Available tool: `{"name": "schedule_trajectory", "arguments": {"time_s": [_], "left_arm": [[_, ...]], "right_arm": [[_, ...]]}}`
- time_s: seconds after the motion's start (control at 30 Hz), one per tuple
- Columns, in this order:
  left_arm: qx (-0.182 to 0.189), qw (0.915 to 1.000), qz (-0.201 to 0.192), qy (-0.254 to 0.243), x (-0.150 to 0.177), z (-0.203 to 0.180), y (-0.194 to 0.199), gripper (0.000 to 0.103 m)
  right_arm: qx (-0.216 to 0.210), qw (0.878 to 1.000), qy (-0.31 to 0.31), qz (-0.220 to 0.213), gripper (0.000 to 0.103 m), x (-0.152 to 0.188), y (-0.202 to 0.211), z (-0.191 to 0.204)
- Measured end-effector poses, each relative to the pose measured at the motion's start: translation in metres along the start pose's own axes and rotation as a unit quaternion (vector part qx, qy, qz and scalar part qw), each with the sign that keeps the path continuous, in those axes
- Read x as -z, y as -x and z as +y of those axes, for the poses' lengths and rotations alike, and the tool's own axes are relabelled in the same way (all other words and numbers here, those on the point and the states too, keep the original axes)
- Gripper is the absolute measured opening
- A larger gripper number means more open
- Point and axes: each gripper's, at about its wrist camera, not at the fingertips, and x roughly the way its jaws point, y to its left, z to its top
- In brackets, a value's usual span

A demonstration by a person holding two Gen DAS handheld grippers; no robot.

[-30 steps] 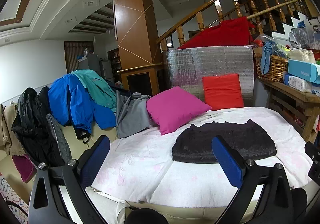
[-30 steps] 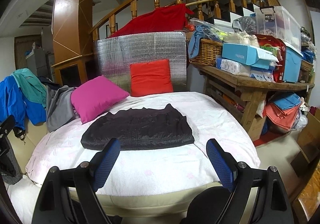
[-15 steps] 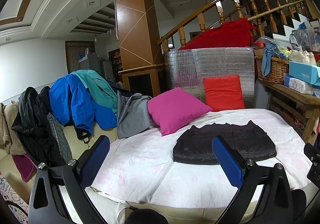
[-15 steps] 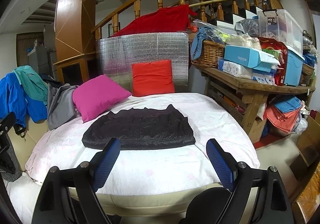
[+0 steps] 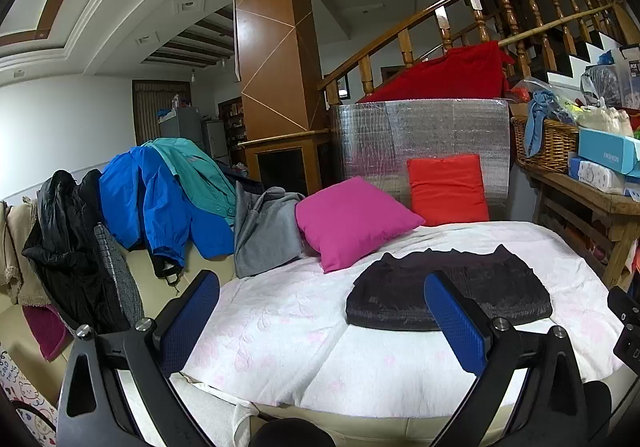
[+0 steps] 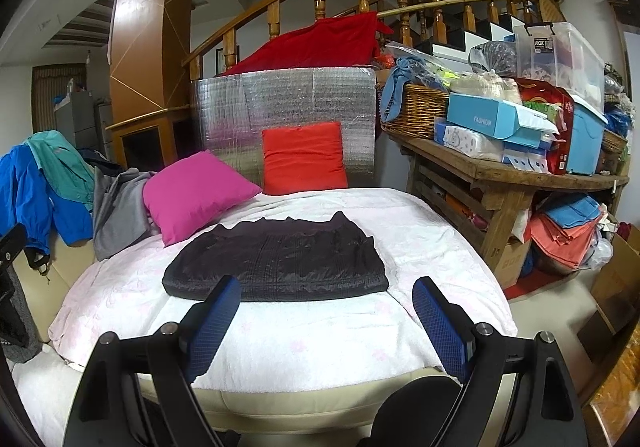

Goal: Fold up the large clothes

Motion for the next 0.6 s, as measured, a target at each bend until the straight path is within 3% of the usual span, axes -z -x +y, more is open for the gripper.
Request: {"name": "schedule_trajectory", "arguments": {"time_s": [0.6], "left_arm": [[-0.002,1.0,0.006,0.005,0.004,0.0,-0.003,0.102]], "right_arm": [[0.005,1.0,0.01,-0.001,0.09,0.002,0.0,0.013]]}}
